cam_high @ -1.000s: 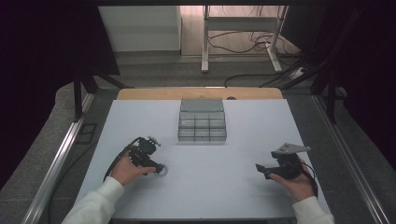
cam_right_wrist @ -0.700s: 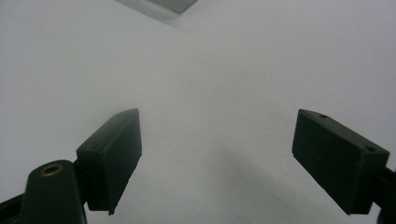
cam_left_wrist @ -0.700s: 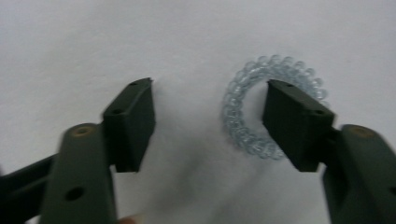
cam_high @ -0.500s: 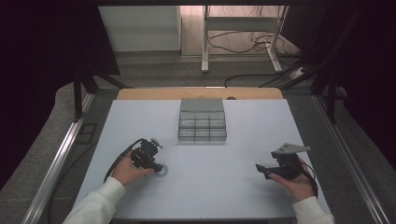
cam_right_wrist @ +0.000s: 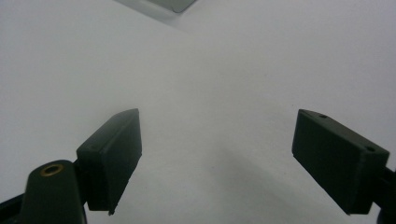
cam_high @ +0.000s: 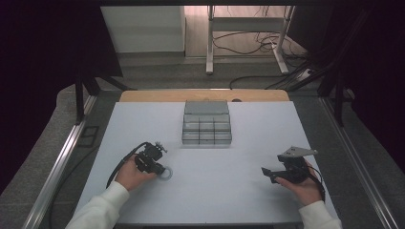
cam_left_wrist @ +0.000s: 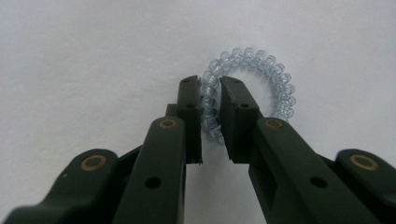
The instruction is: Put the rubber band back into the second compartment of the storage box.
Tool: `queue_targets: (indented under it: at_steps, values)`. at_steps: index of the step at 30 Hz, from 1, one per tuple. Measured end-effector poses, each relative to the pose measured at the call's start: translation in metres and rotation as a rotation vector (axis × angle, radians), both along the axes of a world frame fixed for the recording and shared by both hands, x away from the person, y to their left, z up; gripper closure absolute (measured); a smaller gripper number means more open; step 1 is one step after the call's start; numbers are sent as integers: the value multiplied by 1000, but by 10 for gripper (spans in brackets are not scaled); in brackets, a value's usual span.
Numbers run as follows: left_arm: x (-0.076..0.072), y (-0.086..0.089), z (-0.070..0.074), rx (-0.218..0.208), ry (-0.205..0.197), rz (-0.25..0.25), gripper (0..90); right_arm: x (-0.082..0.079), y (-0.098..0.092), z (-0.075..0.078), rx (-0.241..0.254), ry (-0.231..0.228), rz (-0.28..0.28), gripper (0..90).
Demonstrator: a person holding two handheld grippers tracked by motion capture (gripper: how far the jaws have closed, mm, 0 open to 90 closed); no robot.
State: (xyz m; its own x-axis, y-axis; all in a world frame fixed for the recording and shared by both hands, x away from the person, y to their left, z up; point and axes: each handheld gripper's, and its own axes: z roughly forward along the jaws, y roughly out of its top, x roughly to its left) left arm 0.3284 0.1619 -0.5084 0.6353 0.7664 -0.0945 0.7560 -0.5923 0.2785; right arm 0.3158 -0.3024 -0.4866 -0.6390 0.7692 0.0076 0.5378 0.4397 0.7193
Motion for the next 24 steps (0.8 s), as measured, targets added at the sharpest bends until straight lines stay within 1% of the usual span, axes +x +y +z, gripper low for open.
queue_targets:
  at_steps: [6,12,21,24]
  values:
    - [2,2,0,-14,11,4,812,1,0,0,2,1,-1,170]
    - [2,2,4,-29,9,2,816,0,0,0,3,1,-2,170]
    - [6,2,19,-52,-23,10,817,1,0,0,5,0,-3,169]
    - [8,1,24,-58,-34,2,817,0,0,0,5,2,-4,169]
